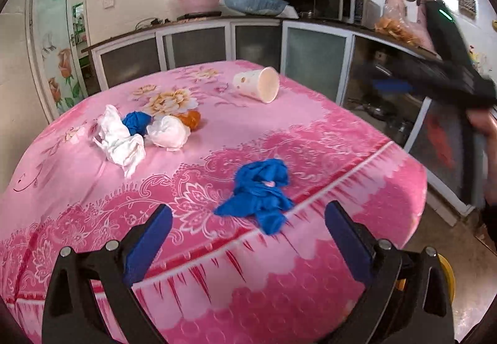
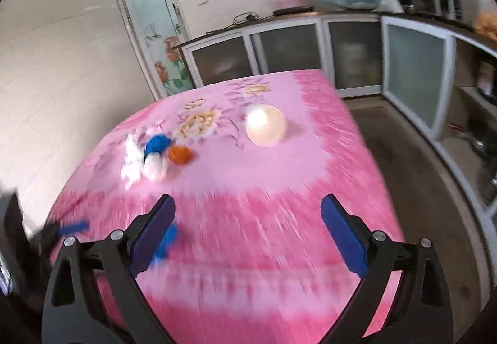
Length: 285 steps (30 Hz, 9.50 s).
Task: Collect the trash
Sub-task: 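Move both tools back over the table toward the remaining trash, then grasp the blue gloves with the left tool while the right tool grasps the white cup, then carry the gloves and white cup over the bin and open both tools, then move both tools back over the table toward the white tissues, then grasp a white tissue with the left tool while the right tool grasps another tissue, then carry both tissues over the bin and open both tools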
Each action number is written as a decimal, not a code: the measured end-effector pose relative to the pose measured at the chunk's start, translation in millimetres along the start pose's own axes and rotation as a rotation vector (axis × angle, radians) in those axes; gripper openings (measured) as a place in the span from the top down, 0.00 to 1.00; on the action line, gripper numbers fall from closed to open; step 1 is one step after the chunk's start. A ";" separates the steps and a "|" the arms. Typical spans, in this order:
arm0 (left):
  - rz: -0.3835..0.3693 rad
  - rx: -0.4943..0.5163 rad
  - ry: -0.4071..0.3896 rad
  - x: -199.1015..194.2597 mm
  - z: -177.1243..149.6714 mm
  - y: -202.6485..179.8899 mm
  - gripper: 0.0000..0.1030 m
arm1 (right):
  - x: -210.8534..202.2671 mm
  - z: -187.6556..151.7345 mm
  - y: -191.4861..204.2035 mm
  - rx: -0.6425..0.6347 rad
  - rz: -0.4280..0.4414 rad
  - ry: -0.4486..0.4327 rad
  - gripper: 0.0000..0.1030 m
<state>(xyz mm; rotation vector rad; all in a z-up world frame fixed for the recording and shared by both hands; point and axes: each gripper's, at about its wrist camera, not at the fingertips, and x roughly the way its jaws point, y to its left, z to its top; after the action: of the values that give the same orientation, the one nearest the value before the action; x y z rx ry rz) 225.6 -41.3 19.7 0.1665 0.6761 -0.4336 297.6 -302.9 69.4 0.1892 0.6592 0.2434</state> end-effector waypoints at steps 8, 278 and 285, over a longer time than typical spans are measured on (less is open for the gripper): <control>-0.020 0.012 0.052 42.6 17.3 4.9 0.08 | 117.4 43.3 -9.7 0.045 -0.059 0.104 0.12; -0.101 -0.254 0.033 26.2 64.3 214.5 0.93 | 25.7 -20.0 120.5 -0.195 0.221 0.106 0.73; -0.220 -0.220 0.020 -13.5 30.6 150.8 0.93 | -62.6 -53.4 91.4 -0.131 0.132 0.056 0.73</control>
<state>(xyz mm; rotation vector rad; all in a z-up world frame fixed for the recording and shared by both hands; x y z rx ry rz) 300.0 89.8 53.4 -0.1127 0.7604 -0.5646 201.6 -228.1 87.1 0.1005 0.6846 0.4186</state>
